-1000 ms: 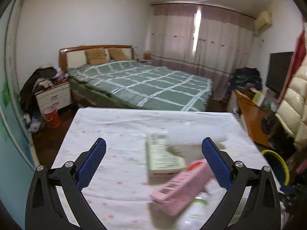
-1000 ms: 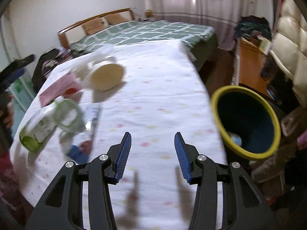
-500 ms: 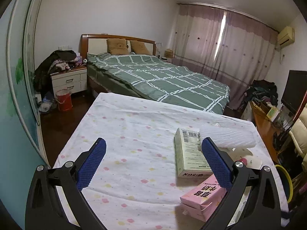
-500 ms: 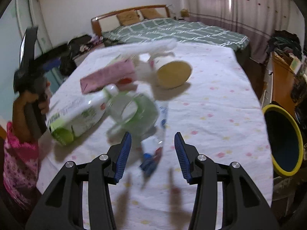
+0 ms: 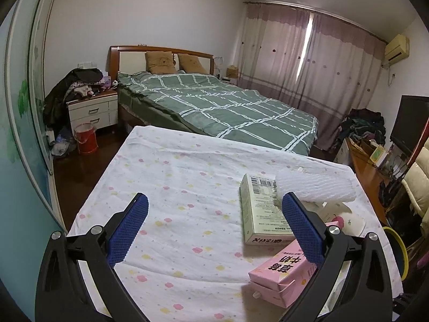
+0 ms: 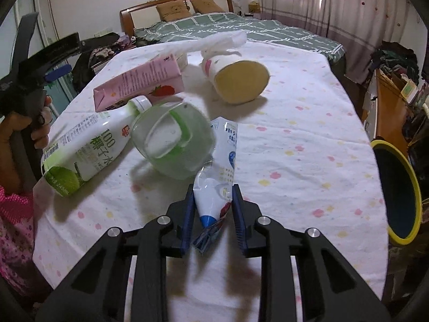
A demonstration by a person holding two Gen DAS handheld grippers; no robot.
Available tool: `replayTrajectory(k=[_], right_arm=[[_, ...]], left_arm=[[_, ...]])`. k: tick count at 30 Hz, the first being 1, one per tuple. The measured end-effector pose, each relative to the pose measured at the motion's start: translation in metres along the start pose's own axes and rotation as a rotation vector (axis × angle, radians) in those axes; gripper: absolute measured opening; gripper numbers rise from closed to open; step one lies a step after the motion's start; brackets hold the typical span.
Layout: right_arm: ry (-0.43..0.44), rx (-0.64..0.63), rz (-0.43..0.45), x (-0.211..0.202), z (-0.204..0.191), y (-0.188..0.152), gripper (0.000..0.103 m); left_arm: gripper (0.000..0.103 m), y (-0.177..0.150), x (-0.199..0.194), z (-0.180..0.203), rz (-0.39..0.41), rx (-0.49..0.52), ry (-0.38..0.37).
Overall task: Collect trash
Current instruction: 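Grasp the white squeezed tube with the right gripper and lift it, then carry the tube over the bin and open the right gripper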
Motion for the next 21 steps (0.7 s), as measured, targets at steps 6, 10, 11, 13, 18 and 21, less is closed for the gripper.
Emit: replayTrajectory(k=[6, 10, 11, 13, 18, 21], right_arm=[[-0.044, 0.011, -0.003, -0.015, 0.024, -0.007, 0.025], [-0.074, 0.063, -0.004, -0.021, 0.049, -0.011, 0.026], [-0.077, 0.082, -0.001, -0.023, 0.057, -0.012, 0.026], [-0.085, 0.117, 0.007, -0.028, 0.071, -0.012, 0.026], [-0.171, 0.267, 0.069, -0.05, 0.14, -0.008, 0.026], [-0.239, 0.362, 0.088, -0.056, 0.185, -0.011, 0.026]], left_arm=[[0.098, 0.0, 0.004, -0.001, -0.003, 0.001, 0.005], [0.098, -0.001, 0.005, -0.001, -0.003, 0.003, 0.005], [0.098, -0.001, 0.006, -0.001, -0.004, 0.002, 0.005], [0.098, -0.001, 0.006, -0.001, -0.005, 0.002, 0.006], [0.098, -0.002, 0.006, -0.001, -0.006, 0.002, 0.006], [0.098, -0.002, 0.005, -0.001, -0.004, 0.001, 0.006]])
Point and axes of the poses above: each gripper's, at about its wrist camera, not at the fingertips, and x roughly the way its jaws point, z to its right, y to its top, the point moved 2 cm from there along x, roughly the way its jaws point, and after that the axes turned 4 degrees about z, right-handed, at the moved point
